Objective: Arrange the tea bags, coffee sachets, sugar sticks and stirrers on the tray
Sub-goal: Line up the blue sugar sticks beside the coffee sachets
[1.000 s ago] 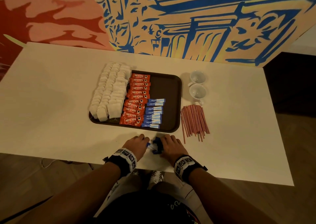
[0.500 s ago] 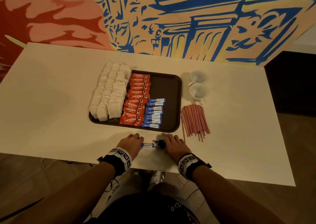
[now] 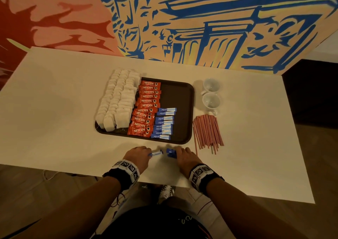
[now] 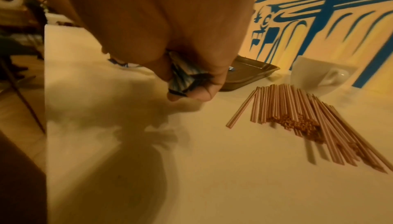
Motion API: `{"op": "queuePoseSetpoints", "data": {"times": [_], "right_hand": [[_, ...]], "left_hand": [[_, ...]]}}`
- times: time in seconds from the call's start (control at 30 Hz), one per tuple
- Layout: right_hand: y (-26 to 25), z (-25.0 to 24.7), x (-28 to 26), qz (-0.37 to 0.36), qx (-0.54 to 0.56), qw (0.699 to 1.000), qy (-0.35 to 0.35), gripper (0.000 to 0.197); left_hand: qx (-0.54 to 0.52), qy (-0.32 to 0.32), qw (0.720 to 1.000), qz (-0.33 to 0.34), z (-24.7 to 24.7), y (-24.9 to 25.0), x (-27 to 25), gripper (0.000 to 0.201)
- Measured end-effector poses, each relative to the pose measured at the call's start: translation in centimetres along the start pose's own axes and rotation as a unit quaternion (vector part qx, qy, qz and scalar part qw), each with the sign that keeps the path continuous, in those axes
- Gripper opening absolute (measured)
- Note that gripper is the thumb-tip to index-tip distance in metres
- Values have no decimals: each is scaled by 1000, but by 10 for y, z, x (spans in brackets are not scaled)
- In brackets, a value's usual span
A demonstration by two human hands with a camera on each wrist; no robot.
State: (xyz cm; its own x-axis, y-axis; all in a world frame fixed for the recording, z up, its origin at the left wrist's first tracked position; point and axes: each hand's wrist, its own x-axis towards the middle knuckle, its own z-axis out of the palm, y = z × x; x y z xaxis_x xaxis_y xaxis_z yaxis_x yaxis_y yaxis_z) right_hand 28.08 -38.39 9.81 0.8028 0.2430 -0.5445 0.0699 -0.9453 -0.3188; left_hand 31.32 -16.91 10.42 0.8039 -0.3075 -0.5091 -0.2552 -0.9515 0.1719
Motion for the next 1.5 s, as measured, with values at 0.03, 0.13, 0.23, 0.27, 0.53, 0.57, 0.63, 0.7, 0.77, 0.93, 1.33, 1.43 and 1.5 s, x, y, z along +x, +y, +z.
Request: {"op": "queuePoseSetpoints", "data": {"times": [0.03, 0.13, 0.23, 0.27, 0.53, 0.57, 0.63, 0.7, 0.77, 0.93, 1.33, 1.43, 1.5], "right_hand": [[-1, -5, -2, 6, 20, 1000, -1, 41], [-5, -25, -5, 18, 92, 996, -7, 39], [-8, -43, -4, 11, 173, 985, 18, 46], [-9, -47, -3, 5, 195, 980, 38, 42], [-26, -102, 7, 0, 397, 899, 183, 21], [-29, -110, 9, 2, 416, 887, 199, 19], [-36, -128, 10, 0, 449, 863, 232, 11], [-45, -147, 7, -19, 484, 836, 257, 17], [-55, -162, 1, -43, 514, 818, 256, 21], [-69, -177, -6, -72, 549, 792, 255, 27], [-78, -201, -1, 8, 658, 689, 303, 25], [-85, -201, -3, 1, 681, 674, 287, 19], [-90, -195, -2, -8, 684, 675, 277, 12]], "left_hand": [[-32, 2, 999, -6, -2, -1, -2, 20], [-143, 12, 990, -15, -9, -3, -7, 16], [-328, -5, 944, -26, -26, 0, -9, 12], [-391, -9, 920, -23, -33, 2, -9, 11], [-640, 39, 767, -5, -101, 29, -12, 17], [-647, 45, 762, -1, -109, 33, -13, 17], [-650, 60, 758, 8, -125, 40, -12, 20], [-647, 84, 758, 16, -140, 44, -10, 24], [-654, 102, 749, 28, -153, 47, -8, 24], [-651, 116, 747, 67, -180, 47, -9, 11], [-645, 140, 748, 65, -204, 12, -13, 8], [-645, 157, 745, 65, -211, -1, -13, 7], [-631, 163, 755, 67, -212, -8, -12, 11]]}}
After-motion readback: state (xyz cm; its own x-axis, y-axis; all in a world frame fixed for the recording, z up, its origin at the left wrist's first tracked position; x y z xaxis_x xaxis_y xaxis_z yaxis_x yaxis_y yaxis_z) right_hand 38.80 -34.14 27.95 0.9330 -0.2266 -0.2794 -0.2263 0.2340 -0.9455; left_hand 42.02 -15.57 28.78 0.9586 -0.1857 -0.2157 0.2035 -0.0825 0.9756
